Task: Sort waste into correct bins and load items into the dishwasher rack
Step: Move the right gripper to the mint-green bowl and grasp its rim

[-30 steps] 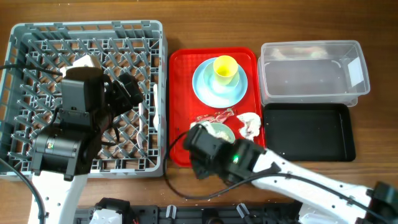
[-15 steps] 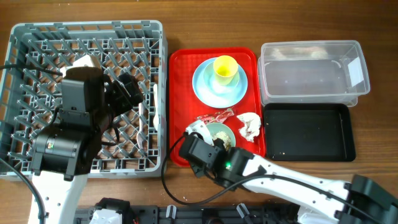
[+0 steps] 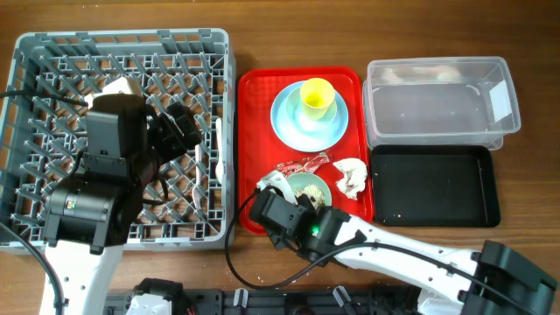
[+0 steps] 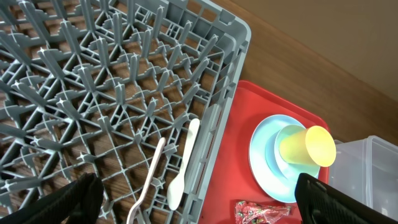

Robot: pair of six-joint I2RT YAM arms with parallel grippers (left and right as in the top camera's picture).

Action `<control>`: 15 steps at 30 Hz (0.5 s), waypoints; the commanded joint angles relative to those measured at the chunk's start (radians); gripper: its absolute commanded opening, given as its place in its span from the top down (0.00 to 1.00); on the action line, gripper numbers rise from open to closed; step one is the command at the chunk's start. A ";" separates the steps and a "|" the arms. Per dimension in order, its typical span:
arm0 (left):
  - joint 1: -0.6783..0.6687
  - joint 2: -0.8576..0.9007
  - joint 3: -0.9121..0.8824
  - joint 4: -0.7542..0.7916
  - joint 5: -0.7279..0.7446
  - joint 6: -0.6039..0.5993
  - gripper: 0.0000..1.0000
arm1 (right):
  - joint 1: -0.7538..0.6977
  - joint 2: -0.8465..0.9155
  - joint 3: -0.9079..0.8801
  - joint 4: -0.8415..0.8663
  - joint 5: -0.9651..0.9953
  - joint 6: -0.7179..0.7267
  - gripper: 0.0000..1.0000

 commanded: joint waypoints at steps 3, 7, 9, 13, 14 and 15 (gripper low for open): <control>0.008 -0.002 0.006 0.003 -0.006 0.001 0.00 | 0.002 0.046 -0.008 0.002 -0.001 -0.010 0.70; 0.008 -0.002 0.006 0.003 -0.006 0.001 0.00 | 0.002 0.046 -0.006 -0.018 -0.002 -0.014 0.75; 0.008 -0.002 0.006 0.003 -0.006 0.001 0.00 | 0.002 0.046 -0.006 -0.051 -0.001 -0.014 0.75; 0.008 -0.002 0.006 0.003 -0.006 0.001 0.00 | 0.002 0.046 -0.006 -0.098 -0.001 -0.036 0.75; 0.008 -0.002 0.006 0.003 -0.006 0.001 0.00 | 0.002 0.046 -0.006 -0.101 -0.002 -0.039 0.77; 0.008 -0.002 0.006 0.003 -0.006 0.001 0.00 | 0.002 0.046 -0.006 -0.105 -0.002 -0.040 0.78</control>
